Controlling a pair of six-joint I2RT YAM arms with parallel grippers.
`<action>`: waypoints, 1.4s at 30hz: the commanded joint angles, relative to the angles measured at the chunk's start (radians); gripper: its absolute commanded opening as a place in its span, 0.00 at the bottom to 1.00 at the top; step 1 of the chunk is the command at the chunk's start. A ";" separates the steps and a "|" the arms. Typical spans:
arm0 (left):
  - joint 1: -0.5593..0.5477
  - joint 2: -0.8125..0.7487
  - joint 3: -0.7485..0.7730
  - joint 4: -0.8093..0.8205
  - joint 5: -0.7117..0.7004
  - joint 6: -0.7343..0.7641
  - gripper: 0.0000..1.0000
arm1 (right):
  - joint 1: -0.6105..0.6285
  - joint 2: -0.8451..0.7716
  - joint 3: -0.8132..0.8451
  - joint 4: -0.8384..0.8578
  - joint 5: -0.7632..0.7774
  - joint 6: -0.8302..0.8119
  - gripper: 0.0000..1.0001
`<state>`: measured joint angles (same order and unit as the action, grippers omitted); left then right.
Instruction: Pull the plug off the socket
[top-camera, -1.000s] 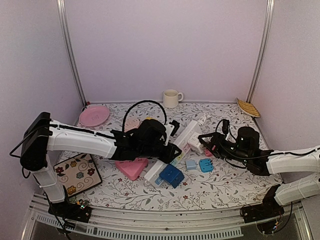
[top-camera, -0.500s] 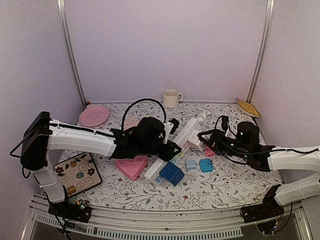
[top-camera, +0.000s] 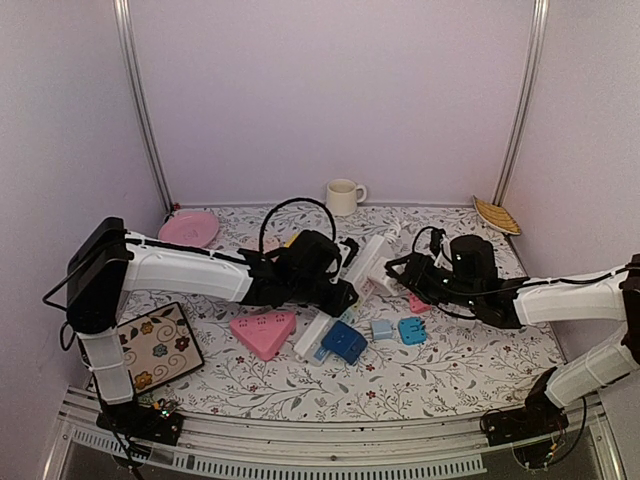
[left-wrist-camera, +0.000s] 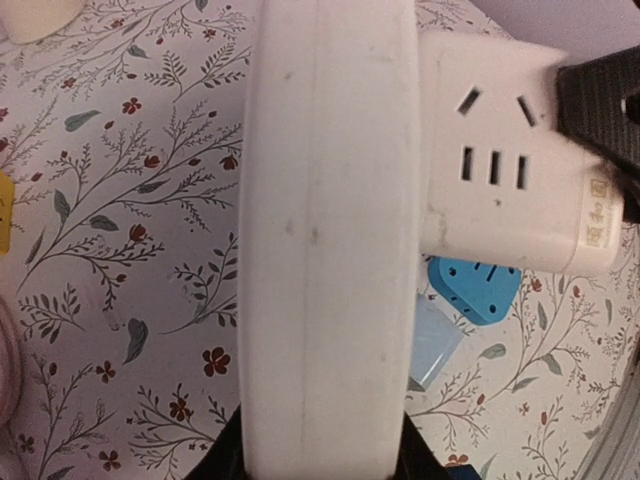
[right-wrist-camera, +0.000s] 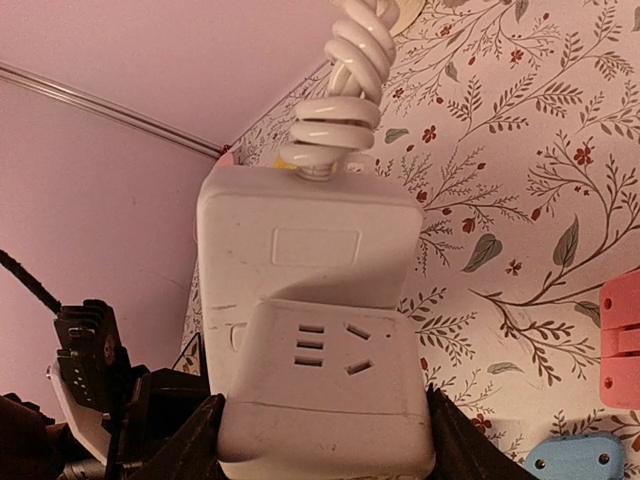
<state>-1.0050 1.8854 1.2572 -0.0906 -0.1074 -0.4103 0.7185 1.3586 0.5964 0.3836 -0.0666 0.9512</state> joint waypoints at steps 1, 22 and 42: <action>0.065 0.044 0.051 -0.051 -0.360 -0.058 0.00 | 0.116 -0.068 0.034 0.061 -0.203 -0.091 0.29; 0.131 -0.040 -0.006 0.004 -0.181 -0.104 0.00 | -0.025 -0.123 0.000 -0.052 -0.218 -0.148 0.33; 0.135 -0.193 -0.181 0.166 0.031 -0.183 0.00 | -0.070 0.152 0.094 -0.084 -0.118 -0.226 0.81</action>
<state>-0.8722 1.7515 1.0866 -0.0532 -0.1158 -0.5674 0.6533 1.5124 0.6689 0.2783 -0.1894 0.7353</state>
